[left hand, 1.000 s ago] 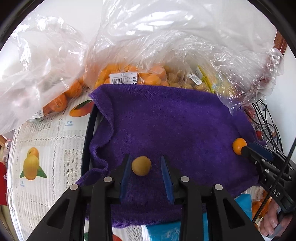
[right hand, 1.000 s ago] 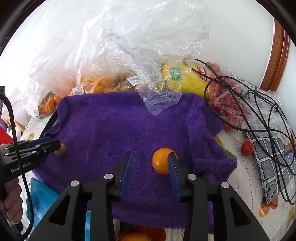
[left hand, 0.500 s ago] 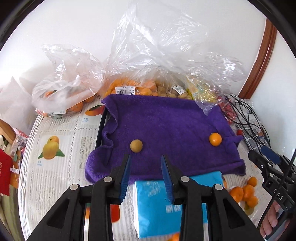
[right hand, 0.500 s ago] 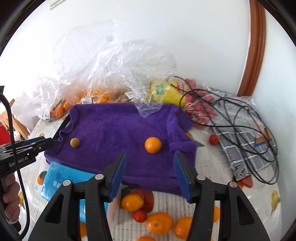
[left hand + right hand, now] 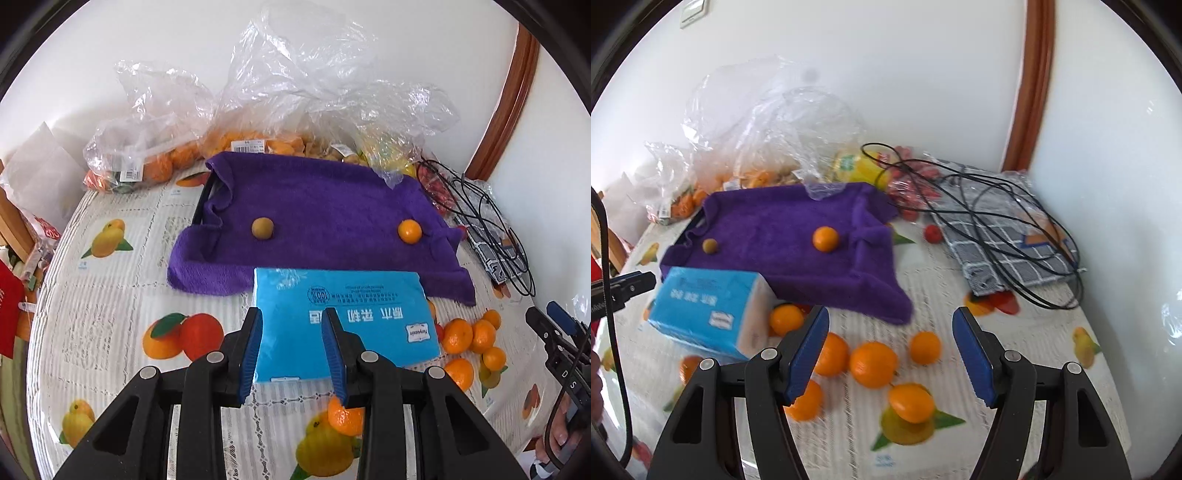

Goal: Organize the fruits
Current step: 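Move the left tool to a large mandarin while the right tool grasps an orange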

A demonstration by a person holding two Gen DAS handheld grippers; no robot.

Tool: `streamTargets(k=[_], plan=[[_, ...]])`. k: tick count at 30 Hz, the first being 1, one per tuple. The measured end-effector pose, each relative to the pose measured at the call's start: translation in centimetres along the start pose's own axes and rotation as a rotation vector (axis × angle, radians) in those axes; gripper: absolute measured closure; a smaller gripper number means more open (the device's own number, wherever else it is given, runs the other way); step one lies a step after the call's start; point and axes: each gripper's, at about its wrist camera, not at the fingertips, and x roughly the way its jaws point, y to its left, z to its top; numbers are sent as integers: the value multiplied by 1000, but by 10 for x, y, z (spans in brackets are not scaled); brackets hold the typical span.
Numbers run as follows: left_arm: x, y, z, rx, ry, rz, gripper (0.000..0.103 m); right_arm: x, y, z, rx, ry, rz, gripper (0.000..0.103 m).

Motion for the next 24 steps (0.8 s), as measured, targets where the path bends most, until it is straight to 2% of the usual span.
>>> streamTargets(k=[4,6,10,18,22,24], plan=[[1,-4,-12,10,-10,-1,68,2,-12,-18,2,15,14,39],[3,-4,-17,-5,-9,-26,51,7,-16,-28,14,28,33,40],[6,-9,-31,-2,-17,-32,49,21,-19,-47,18,65,57,49],[3,-6,-49,-7,-29,-37,42,51,-19,-68,23,107,97,51],[6,-1,-56,-23,-7,-53,42,60,-17,-75,13,112,99,65],[7,0,-60,-19,2,-54,42,62,-17,-77,12,103,109,68]])
